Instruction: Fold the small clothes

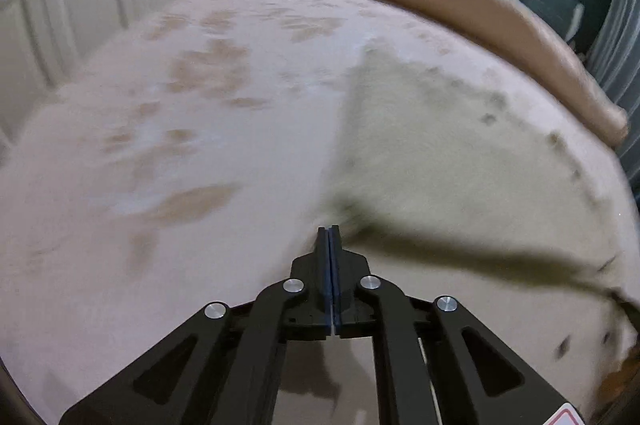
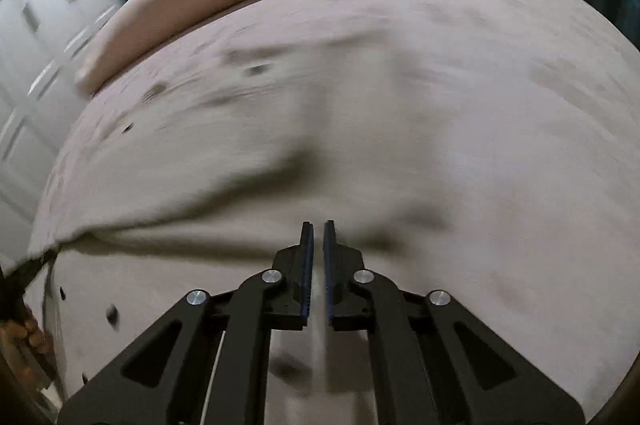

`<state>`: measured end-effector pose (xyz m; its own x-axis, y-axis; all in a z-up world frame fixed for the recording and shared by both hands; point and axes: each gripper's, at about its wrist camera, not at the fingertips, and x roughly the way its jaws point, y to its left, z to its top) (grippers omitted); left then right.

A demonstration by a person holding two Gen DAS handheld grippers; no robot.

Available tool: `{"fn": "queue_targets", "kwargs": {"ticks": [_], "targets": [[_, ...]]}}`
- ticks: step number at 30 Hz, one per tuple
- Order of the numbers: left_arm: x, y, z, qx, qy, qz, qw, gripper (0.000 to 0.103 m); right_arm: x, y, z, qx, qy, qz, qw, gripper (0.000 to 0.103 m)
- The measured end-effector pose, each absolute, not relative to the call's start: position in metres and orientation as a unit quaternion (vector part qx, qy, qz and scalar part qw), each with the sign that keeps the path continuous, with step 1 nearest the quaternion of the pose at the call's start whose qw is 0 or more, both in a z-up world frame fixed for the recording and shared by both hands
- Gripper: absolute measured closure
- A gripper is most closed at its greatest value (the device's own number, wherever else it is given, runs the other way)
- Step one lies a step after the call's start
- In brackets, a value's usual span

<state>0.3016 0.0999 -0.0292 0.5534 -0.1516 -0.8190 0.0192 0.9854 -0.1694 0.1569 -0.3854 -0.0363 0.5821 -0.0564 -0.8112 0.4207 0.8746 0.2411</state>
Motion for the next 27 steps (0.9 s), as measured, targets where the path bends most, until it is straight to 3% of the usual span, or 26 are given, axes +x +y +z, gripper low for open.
{"fn": "queue_targets", "kwargs": {"ticks": [2,3,6,8,14,22,24,25,26,27], "targets": [[0.277,0.122,-0.023,-0.097,0.476,-0.051,0.872,0.093,0.104,-0.41,-0.027,0.231,0.433,-0.165,0.855,0.089],[0.266,0.13,-0.021,-0.102,0.481,-0.047,0.869,0.091,0.086,-0.414,-0.025,0.231,0.434,-0.172,0.854,0.081],[0.223,0.153,-0.019,-0.123,0.503,-0.048,0.855,0.068,0.024,-0.406,-0.012,0.224,0.439,-0.19,0.849,0.05],[0.192,0.164,-0.021,-0.15,0.521,-0.057,0.838,0.045,-0.013,-0.394,-0.014,0.249,0.449,-0.171,0.841,0.045],[0.124,0.168,-0.032,-0.199,0.541,-0.08,0.813,0.038,-0.064,-0.34,-0.052,0.324,0.498,-0.104,0.798,0.041],[0.111,0.144,-0.034,-0.229,0.542,-0.127,0.799,0.04,-0.036,-0.312,-0.056,0.349,0.493,-0.06,0.795,0.033],[0.113,0.144,-0.033,-0.238,0.536,-0.138,0.798,0.067,-0.03,-0.307,-0.055,0.34,0.485,-0.071,0.803,0.036],[0.114,0.142,-0.032,-0.239,0.536,-0.144,0.796,0.088,-0.03,-0.304,-0.054,0.337,0.483,-0.073,0.805,0.041],[0.114,0.141,-0.031,-0.238,0.538,-0.146,0.796,0.096,-0.029,-0.301,-0.051,0.327,0.481,-0.078,0.81,0.057],[0.114,0.141,-0.03,-0.241,0.536,-0.148,0.795,0.096,-0.028,-0.299,-0.049,0.323,0.481,-0.081,0.811,0.079]]}}
